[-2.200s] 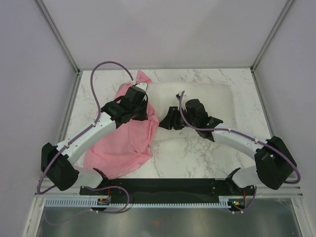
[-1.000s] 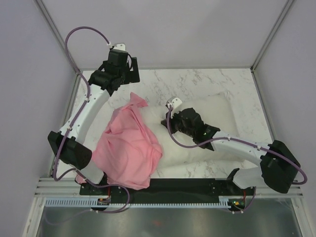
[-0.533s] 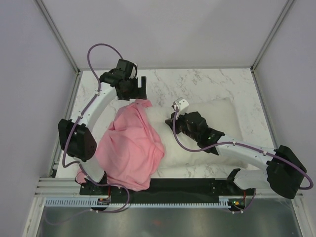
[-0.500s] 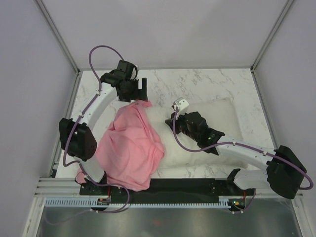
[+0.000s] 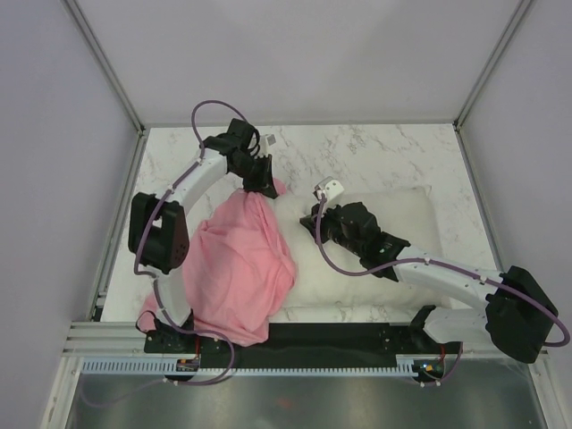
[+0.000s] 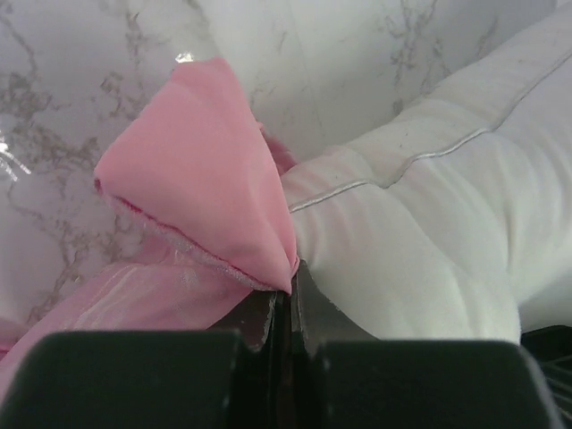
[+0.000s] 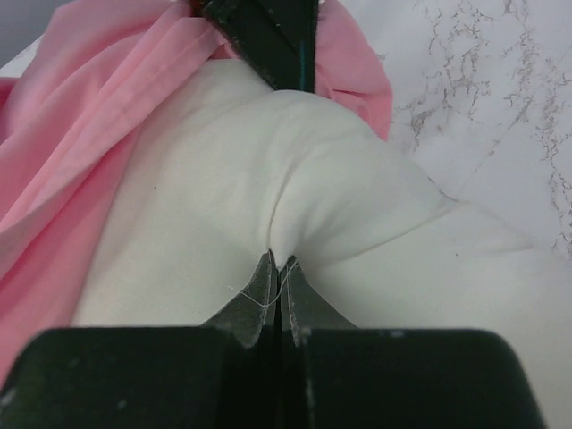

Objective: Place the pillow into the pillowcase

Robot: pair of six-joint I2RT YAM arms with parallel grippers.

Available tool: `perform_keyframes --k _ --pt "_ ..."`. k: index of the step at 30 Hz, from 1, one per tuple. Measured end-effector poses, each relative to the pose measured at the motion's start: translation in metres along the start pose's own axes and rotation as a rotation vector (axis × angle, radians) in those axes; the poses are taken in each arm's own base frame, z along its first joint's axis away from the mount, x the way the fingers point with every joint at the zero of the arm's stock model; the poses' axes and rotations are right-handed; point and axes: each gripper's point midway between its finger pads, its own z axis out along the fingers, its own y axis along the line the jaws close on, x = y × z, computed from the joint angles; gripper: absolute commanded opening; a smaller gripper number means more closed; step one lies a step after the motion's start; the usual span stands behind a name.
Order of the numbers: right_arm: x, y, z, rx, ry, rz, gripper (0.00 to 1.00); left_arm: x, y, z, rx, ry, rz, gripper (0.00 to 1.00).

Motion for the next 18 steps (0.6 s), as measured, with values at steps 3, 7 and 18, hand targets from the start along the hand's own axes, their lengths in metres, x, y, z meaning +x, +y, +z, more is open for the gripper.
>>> perform_keyframes --k 3,7,18 --pt "0.0 0.005 0.0 -0.023 0.001 -0.01 0.0 -0.011 -0.014 0.009 0.04 0.009 0.028 0.02" --pt "-0.005 0.016 0.003 -0.044 0.006 -0.049 0.0 -0.026 -0.042 0.027 0.069 0.036 0.088 0.02" --pt "-0.022 0.034 0.027 -0.077 0.017 -0.097 0.0 -0.018 -0.117 0.061 0.127 0.128 0.313 0.02"
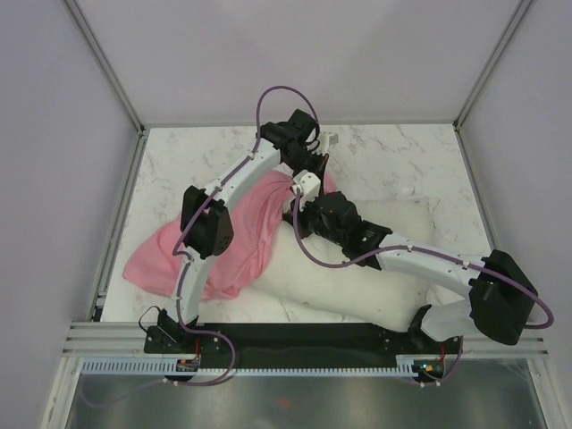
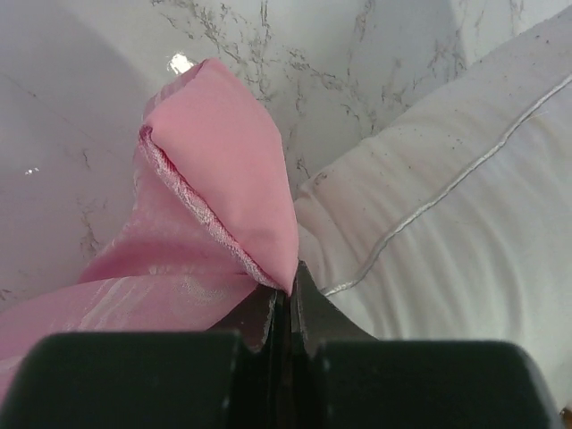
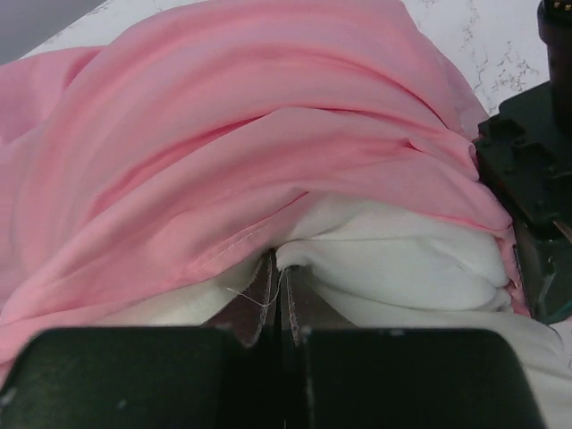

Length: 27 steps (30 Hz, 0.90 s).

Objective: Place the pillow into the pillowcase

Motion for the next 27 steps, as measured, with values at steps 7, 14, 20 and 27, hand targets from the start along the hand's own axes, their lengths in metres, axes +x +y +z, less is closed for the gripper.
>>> perform_keyframes --k 7,14,20,27 --pt "-0.021 0.009 0.024 -0.072 -0.006 0.017 0.0 -0.021 -0.018 -0.018 0.022 -0.054 0.062 0.02" --pt "-0.054 0.02 0.036 -0.133 -0.085 0.057 0.0 -0.034 -0.042 -0.025 0.101 -0.102 0.081 0.36" --pt "-0.048 -0.011 0.039 -0.038 -0.109 0.167 0.0 -0.032 -0.01 -0.021 -0.008 -0.112 0.01 0.79" --pt "-0.036 -0.044 0.033 0.056 -0.118 0.284 0.0 -0.047 0.006 -0.075 -0.226 -0.289 0.045 1.0"
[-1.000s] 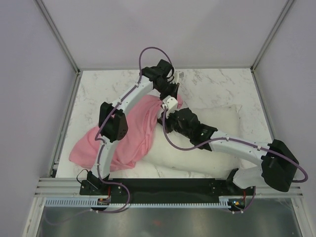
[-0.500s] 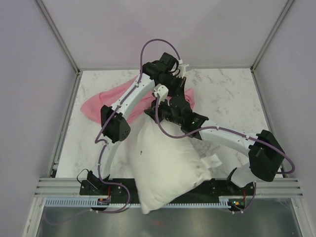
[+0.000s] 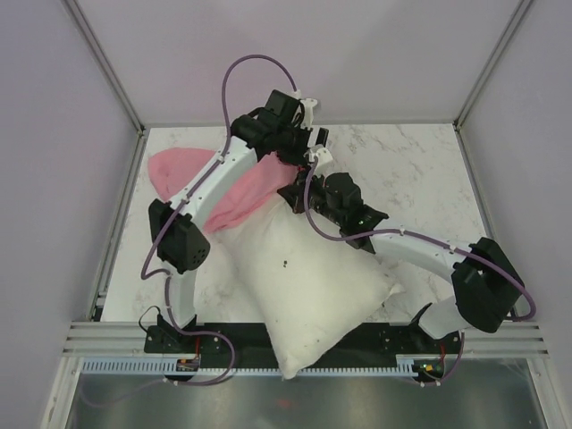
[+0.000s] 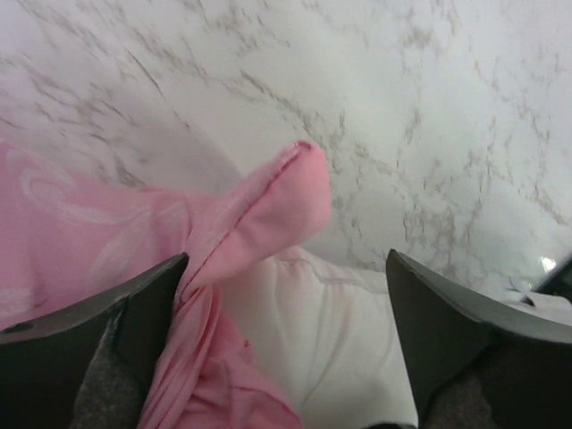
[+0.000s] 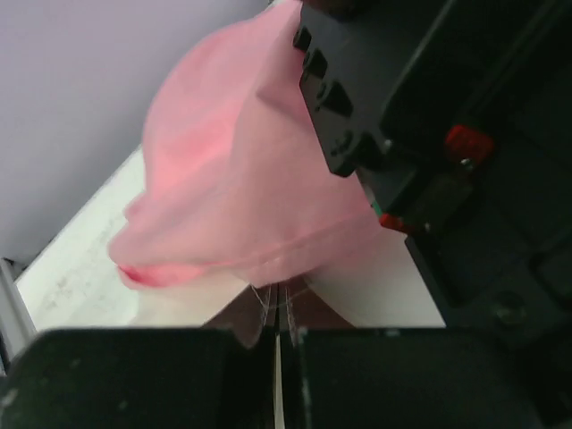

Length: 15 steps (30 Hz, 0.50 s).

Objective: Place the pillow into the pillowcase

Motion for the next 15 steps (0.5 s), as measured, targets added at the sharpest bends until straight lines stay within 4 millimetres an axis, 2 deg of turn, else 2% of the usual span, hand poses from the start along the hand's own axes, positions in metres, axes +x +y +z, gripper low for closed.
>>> perform_keyframes --k 3,6,7,8,10,12,15 --pt "-0.019 0.018 -0.005 -0.057 -0.062 0.004 0.01 -0.018 0.003 -0.032 -0.065 -0.116 0.022 1.0" --pt "-0.035 0.035 -0.01 -0.124 -0.111 -0.011 0.29 -0.032 0.004 -0.058 -0.134 -0.217 0.035 1.0" --pt "-0.038 0.037 -0.012 -0.132 -0.121 -0.01 0.45 -0.036 0.006 -0.067 -0.156 -0.248 0.036 1.0" --pt "-0.039 0.03 -0.012 -0.105 -0.119 0.003 0.53 -0.032 0.007 -0.08 -0.168 -0.258 0.03 1.0" --pt "-0.033 0.002 -0.011 -0.024 -0.087 0.008 0.66 -0.026 0.012 -0.116 -0.212 -0.299 0.013 1.0" --pt "-0.024 -0.019 -0.012 0.031 -0.044 0.004 0.67 -0.019 0.016 -0.158 -0.264 -0.37 -0.009 1.0" --pt "-0.014 -0.019 -0.014 0.04 0.006 -0.008 0.68 -0.014 0.015 -0.204 -0.3 -0.462 -0.016 1.0"
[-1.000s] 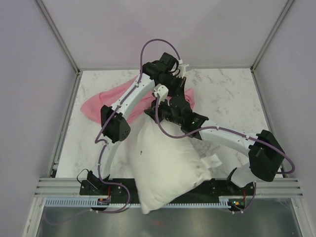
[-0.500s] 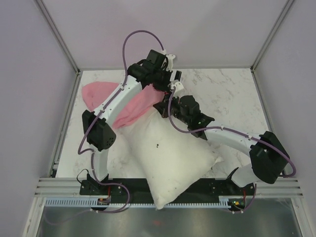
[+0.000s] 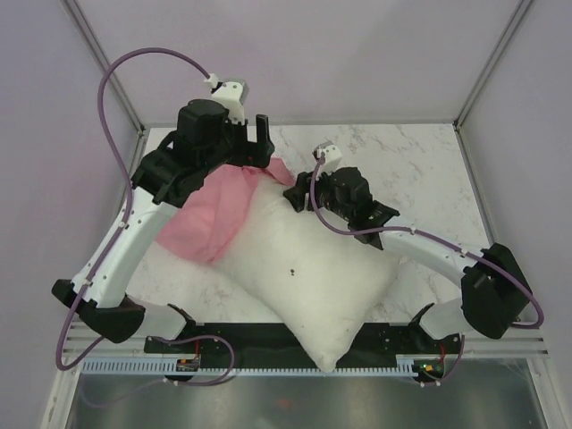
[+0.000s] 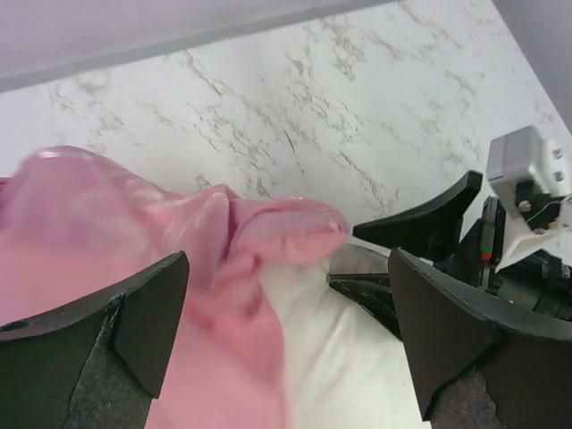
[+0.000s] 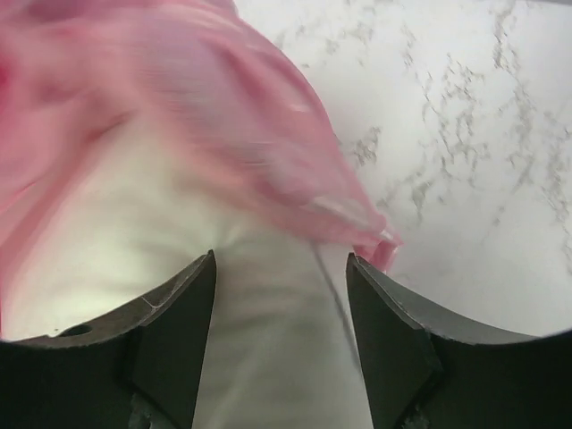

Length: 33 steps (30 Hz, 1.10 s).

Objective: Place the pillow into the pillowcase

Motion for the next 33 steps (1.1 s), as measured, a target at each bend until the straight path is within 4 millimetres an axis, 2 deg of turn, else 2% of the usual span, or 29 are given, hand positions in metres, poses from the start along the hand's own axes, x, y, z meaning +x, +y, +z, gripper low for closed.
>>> perform_keyframes --k 2,4,8,10,11,12,14,16,18,20,23,25,28,32,33 --pt "0.007 -0.002 -0.004 0.013 0.034 -0.016 0.73 -0.012 0.004 -0.011 -0.018 -0.05 -0.01 1.0" --pt "0.013 -0.008 -0.01 0.033 0.061 -0.029 0.76 -0.016 0.007 -0.013 -0.033 -0.081 -0.023 1.0" --pt "0.019 -0.013 -0.025 0.054 0.094 -0.056 0.75 0.003 0.008 0.002 -0.035 -0.046 -0.02 1.0" --pt "0.02 -0.014 -0.028 0.059 0.106 -0.066 0.79 0.006 0.005 0.01 -0.024 -0.033 -0.021 1.0" --pt "0.021 -0.014 -0.029 0.058 0.114 -0.068 0.86 0.007 0.004 0.012 -0.024 -0.03 -0.025 1.0" --pt "0.023 -0.013 -0.031 0.051 0.123 -0.071 0.98 0.008 0.005 0.014 -0.027 -0.028 -0.032 1.0" --pt "0.025 -0.005 -0.036 0.017 0.141 -0.092 0.98 0.012 0.01 0.011 -0.056 -0.034 -0.053 1.0" --pt "0.031 0.011 -0.041 -0.026 0.179 -0.144 0.98 0.022 0.019 0.006 -0.094 -0.036 -0.078 1.0" --pt "0.036 0.04 -0.046 -0.099 0.209 -0.213 0.98 0.036 0.03 -0.006 -0.138 -0.035 -0.11 1.0" --pt "0.047 0.081 -0.055 -0.199 0.23 -0.302 0.98 0.053 0.043 -0.021 -0.179 -0.037 -0.149 1.0" --pt "0.068 0.12 -0.07 -0.299 0.26 -0.408 0.98 0.073 0.068 -0.043 -0.235 -0.057 -0.224 1.0" --pt "0.082 0.127 -0.074 -0.313 0.285 -0.473 0.98 0.082 0.088 -0.054 -0.28 -0.073 -0.281 1.0" --pt "0.104 0.129 -0.067 -0.285 0.326 -0.581 0.98 0.098 0.118 -0.06 -0.34 -0.08 -0.376 1.0" --pt "0.145 0.123 -0.049 -0.208 0.402 -0.737 0.98 0.132 0.135 -0.056 -0.334 -0.042 -0.501 1.0" --pt "0.154 0.12 -0.043 -0.179 0.42 -0.771 0.86 0.139 0.137 -0.057 -0.332 -0.036 -0.523 1.0"
